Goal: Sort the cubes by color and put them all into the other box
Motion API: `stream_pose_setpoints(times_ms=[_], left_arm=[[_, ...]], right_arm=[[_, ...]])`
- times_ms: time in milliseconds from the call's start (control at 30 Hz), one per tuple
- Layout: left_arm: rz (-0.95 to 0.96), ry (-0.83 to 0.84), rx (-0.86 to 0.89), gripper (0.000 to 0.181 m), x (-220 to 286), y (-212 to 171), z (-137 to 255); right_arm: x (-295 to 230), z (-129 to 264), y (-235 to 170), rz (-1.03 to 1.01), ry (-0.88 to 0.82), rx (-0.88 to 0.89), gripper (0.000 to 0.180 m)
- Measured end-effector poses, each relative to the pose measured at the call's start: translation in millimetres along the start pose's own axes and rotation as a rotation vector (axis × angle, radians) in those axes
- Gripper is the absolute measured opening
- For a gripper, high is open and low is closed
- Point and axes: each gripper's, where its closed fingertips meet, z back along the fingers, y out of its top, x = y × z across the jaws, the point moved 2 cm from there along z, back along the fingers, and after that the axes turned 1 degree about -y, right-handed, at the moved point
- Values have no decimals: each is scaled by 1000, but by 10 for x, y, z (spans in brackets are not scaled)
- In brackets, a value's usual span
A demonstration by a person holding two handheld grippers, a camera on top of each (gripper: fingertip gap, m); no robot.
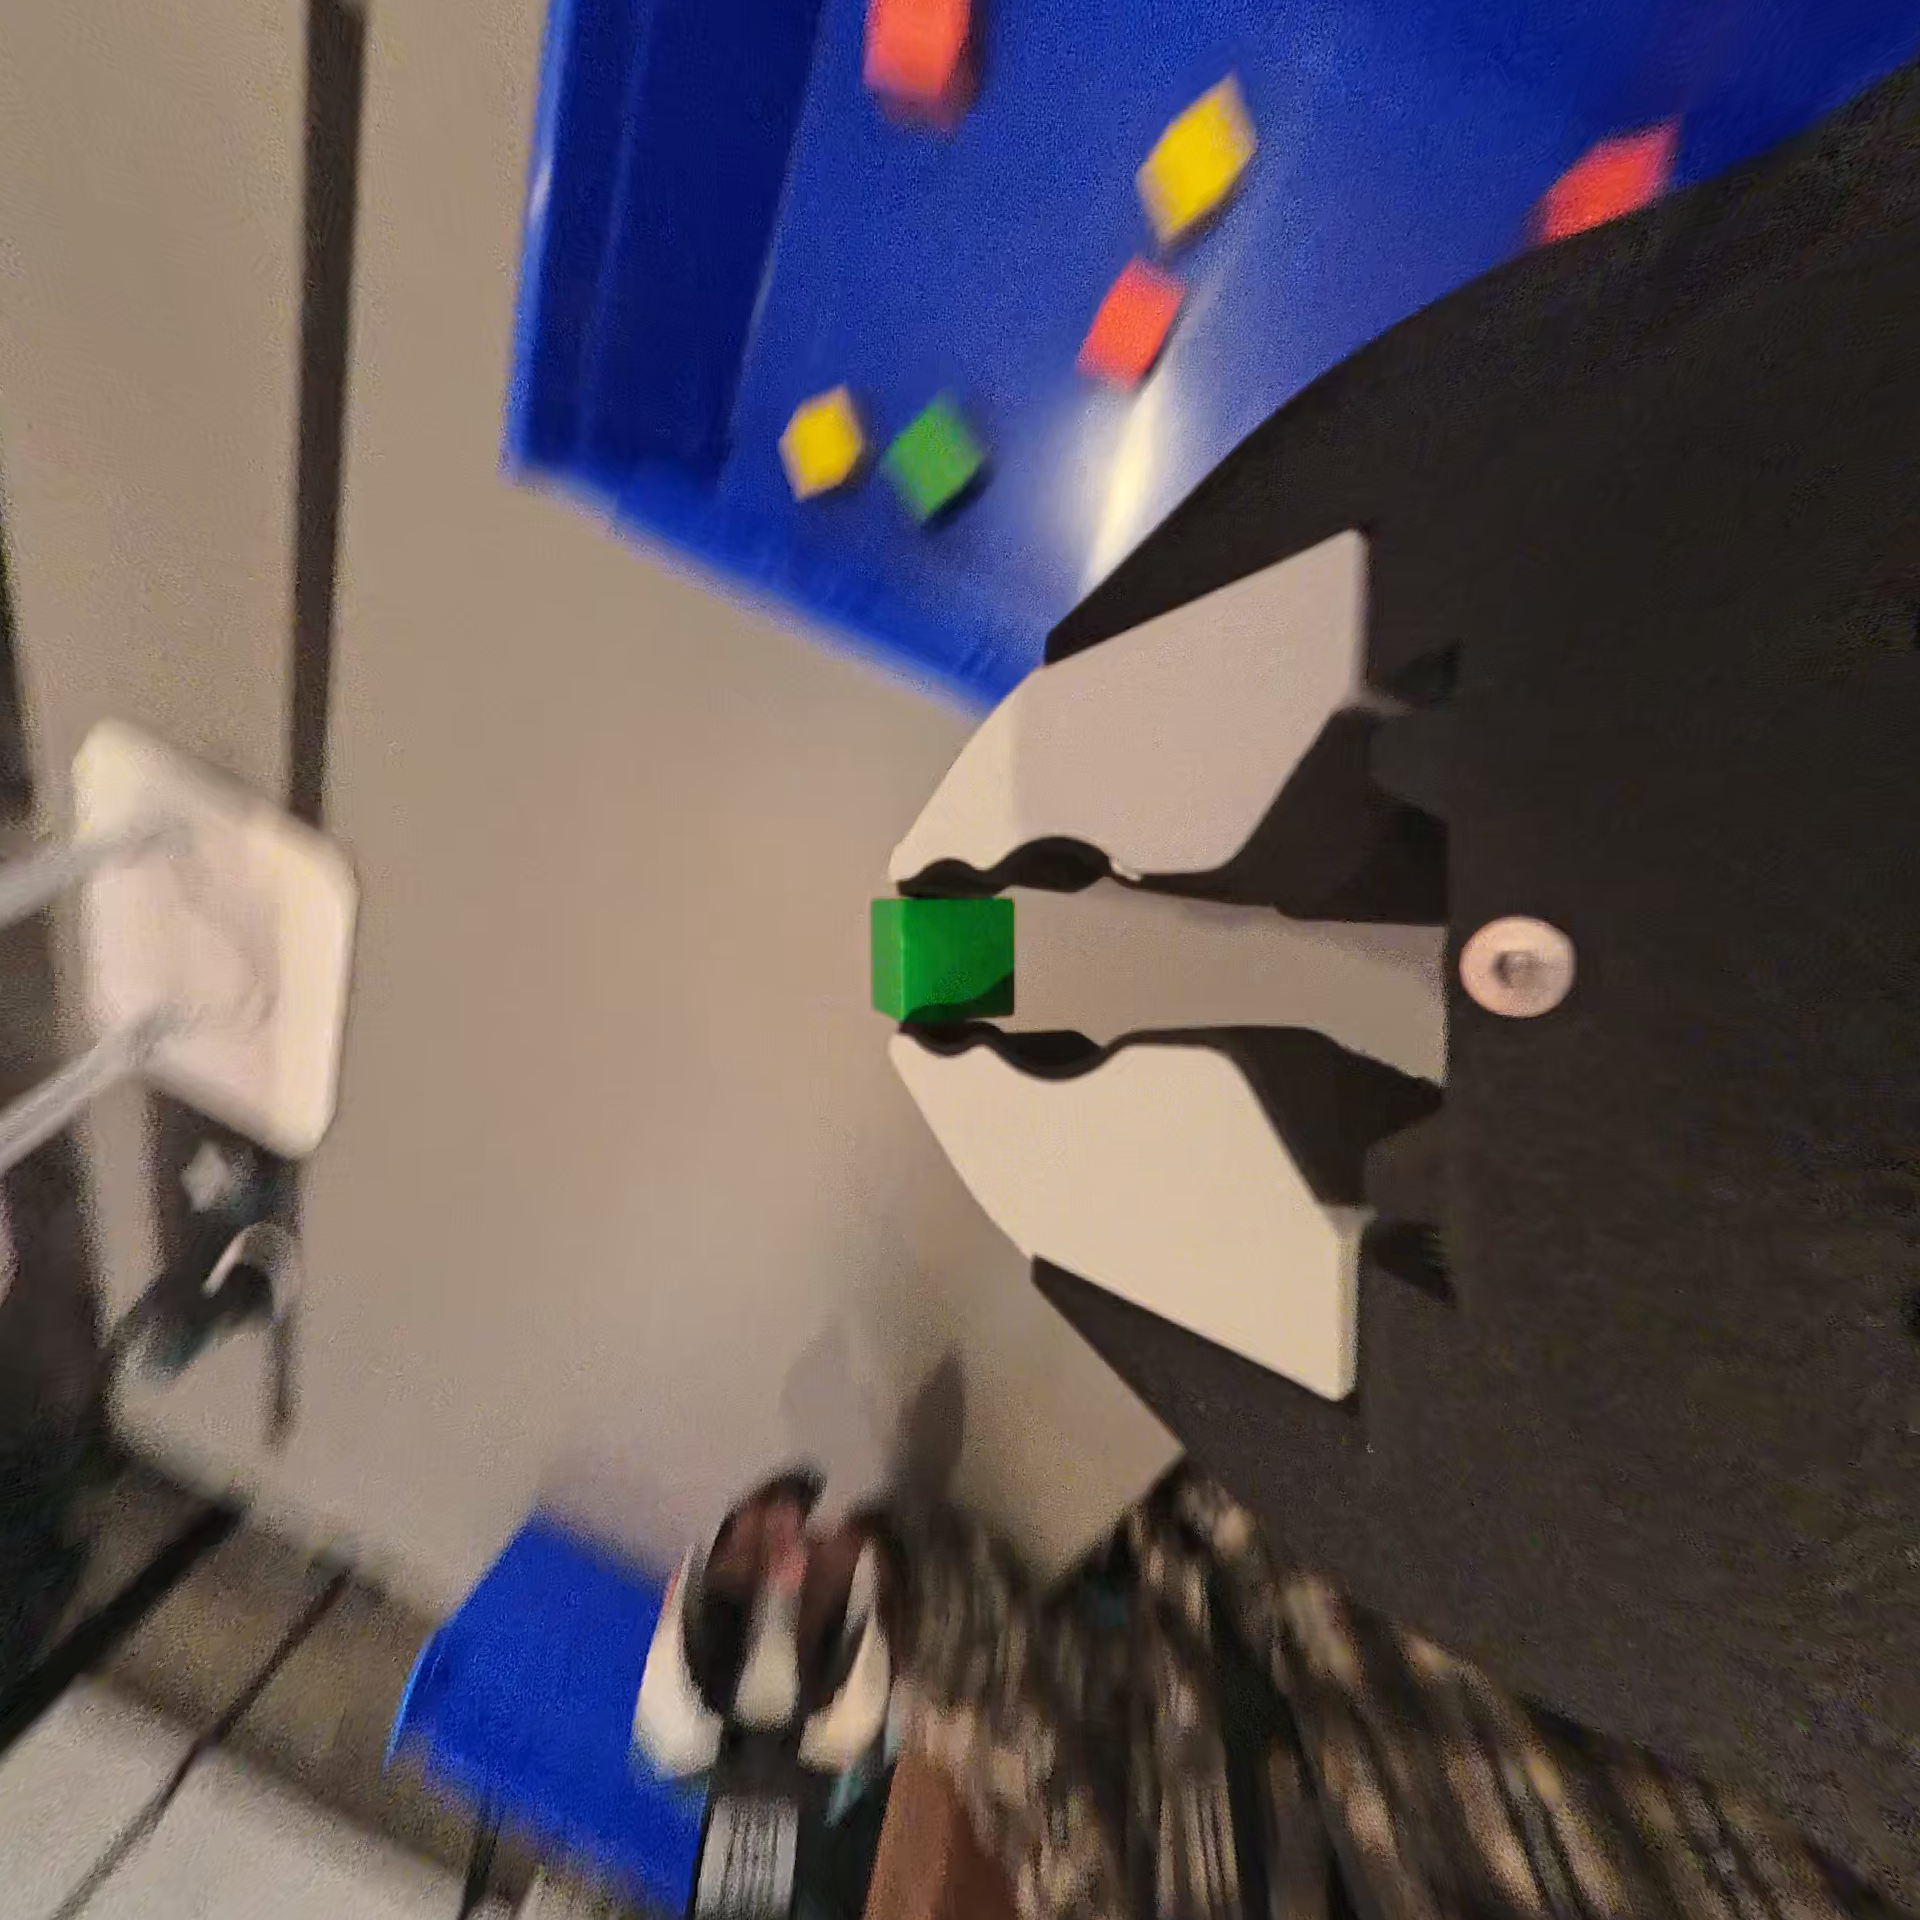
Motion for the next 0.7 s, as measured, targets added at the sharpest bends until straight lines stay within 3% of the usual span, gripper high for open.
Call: stream_pose_setpoints(times_ms=[167,400,700], left_arm=[[-113,0,-92,58,153,-206,-148],[-137,0,-117,52,282,-317,-320],[-97,-39,-138,49,333,-419,-476]], right_arm=[[746,262,-619,48,-268,-301,22],[1116,65,-1365,27,-257,-599,22],[1394,-92,-1768,-37,-222,-758,23]])
